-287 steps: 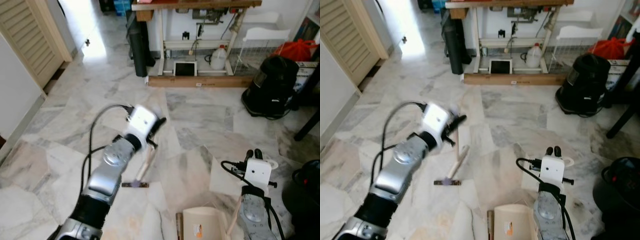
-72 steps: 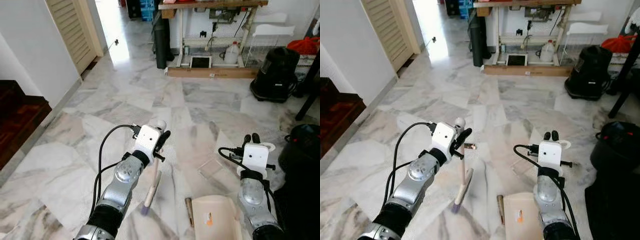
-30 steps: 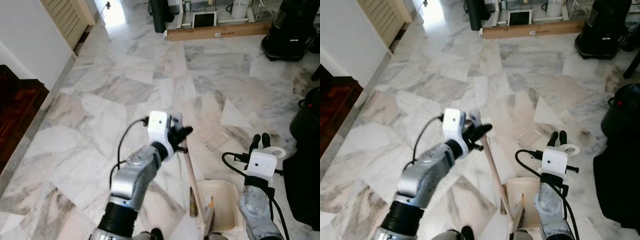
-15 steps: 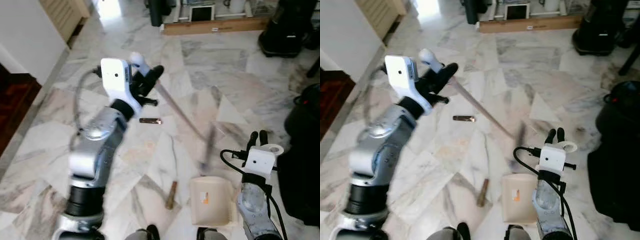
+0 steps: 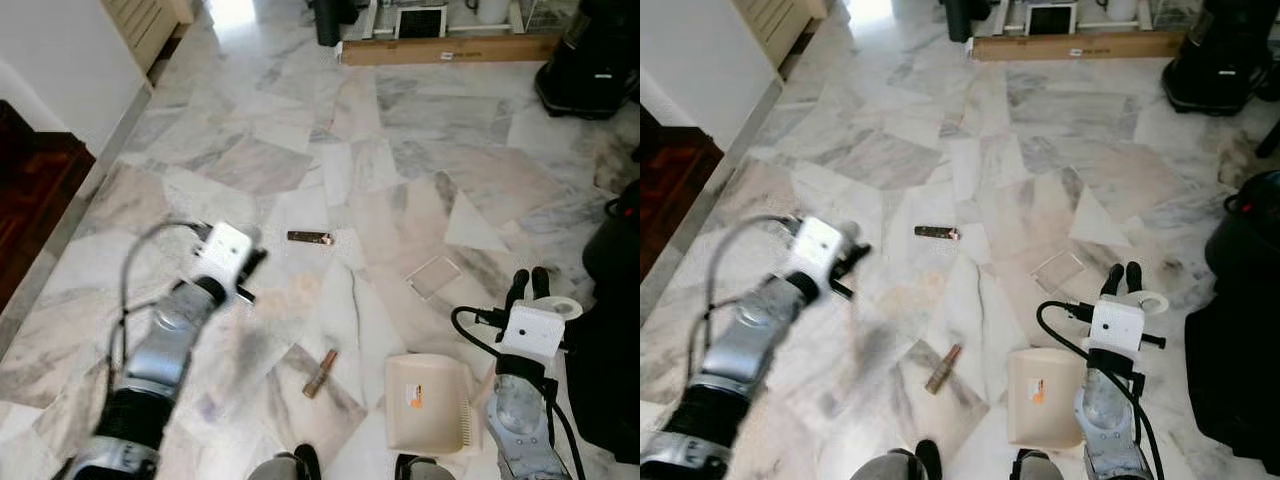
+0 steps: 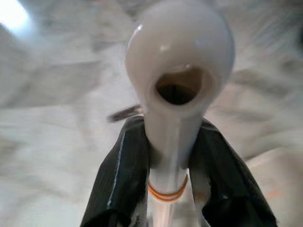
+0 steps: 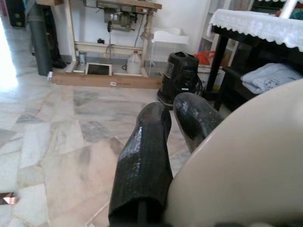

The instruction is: Sweep floor

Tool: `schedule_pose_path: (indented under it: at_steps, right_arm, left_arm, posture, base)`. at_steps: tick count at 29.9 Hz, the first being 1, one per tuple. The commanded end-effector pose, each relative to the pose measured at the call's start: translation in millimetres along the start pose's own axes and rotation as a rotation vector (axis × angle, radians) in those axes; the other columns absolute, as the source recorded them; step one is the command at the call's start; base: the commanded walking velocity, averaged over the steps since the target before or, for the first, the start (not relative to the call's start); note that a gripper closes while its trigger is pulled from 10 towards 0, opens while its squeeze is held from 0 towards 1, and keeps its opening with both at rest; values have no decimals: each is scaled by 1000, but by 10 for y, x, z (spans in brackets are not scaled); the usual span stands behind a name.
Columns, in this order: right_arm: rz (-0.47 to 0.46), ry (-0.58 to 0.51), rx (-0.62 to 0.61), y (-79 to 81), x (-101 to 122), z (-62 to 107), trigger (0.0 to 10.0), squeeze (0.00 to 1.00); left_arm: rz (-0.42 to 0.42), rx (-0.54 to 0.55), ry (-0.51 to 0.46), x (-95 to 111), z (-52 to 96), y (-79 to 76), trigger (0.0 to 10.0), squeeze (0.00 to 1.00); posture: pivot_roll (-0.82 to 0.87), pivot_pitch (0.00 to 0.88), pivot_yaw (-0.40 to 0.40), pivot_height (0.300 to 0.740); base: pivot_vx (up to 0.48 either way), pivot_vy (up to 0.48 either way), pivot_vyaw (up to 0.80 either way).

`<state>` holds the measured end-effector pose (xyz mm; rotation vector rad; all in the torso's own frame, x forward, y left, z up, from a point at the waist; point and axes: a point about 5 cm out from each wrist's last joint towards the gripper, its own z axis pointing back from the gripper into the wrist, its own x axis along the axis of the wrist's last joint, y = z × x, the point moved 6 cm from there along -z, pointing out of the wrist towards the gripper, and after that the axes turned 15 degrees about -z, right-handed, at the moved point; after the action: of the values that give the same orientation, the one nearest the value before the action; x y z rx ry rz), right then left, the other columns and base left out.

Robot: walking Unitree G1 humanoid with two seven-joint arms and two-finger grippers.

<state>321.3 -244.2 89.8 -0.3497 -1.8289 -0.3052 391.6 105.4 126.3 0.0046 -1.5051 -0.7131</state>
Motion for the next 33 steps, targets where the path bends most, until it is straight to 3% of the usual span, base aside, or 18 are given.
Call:
schedule_pose_path:
  at_steps: [1,2,3,4,5,8,14,18,22,25,26,27,30,33]
  right_arm:
    - [58,164,8,-62,-353,234,10000,0]
    - [57,162,7,-65,-345,233,10000,0]
    - [57,160,4,-73,-337,233,10000,0]
    - [57,160,4,-73,-337,233,10000,0]
    - [57,160,3,-81,-333,239,10000,0]
    - [58,164,1,-84,-340,247,10000,0]
    - [52,170,1,-70,-349,240,10000,0]
    - [46,170,0,-40,-349,221,10000,0]
    - [43,170,1,-28,-348,219,10000,0]
    - [40,174,-2,-27,-355,229,10000,0]
    - [40,174,-2,-27,-355,229,10000,0]
    - [28,182,-15,-46,-371,239,10000,0]
    - [14,190,-30,-61,-389,241,10000,0]
    - [-6,197,-46,-70,-399,208,10000,0]
  left_arm:
    - [20,18,-118,273,-107,-38,10000,0]
    - [52,6,-158,392,-149,-147,10000,0]
    - [75,-44,-195,523,-171,-352,10000,0]
    - [75,-44,-195,523,-171,-352,10000,0]
    - [142,-92,-223,640,-175,-553,10000,0]
    - [207,-171,-257,778,-157,-797,10000,0]
    - [330,-236,-294,944,-138,-992,10000,0]
    - [377,-218,-307,1018,-147,-909,10000,0]
    - [367,-196,-320,1056,-146,-813,10000,0]
    - [343,-128,-379,1248,-99,-537,10000,0]
    - [343,-128,-379,1248,-99,-537,10000,0]
    - [335,-101,-417,1386,-51,-396,10000,0]
    - [316,-85,-446,1486,0,-302,10000,0]
    - [292,-40,-523,1751,179,-86,10000,0]
  posture:
    - [59,275,160,740]
    - [58,277,160,740]
    - [56,274,161,740]
    - [56,274,161,740]
    - [55,272,160,740]
    - [52,269,158,740]
    - [57,258,162,740]
    - [61,253,166,740]
    - [61,252,168,740]
    - [64,248,171,740]
    - [64,248,171,740]
    - [64,241,171,740]
    - [66,230,170,740]
    - [73,183,167,740]
  base:
    - [0,0,0]
    - [0,0,0]
    - [0,0,0]
    - [0,0,0]
    - [0,0,0]
    - [0,0,0]
    - [0,0,0]
    - [0,0,0]
    - [0,0,0]
    - [0,0,0]
    - [0,0,0]
    - [0,0,0]
    - [0,0,0]
    - [0,0,0]
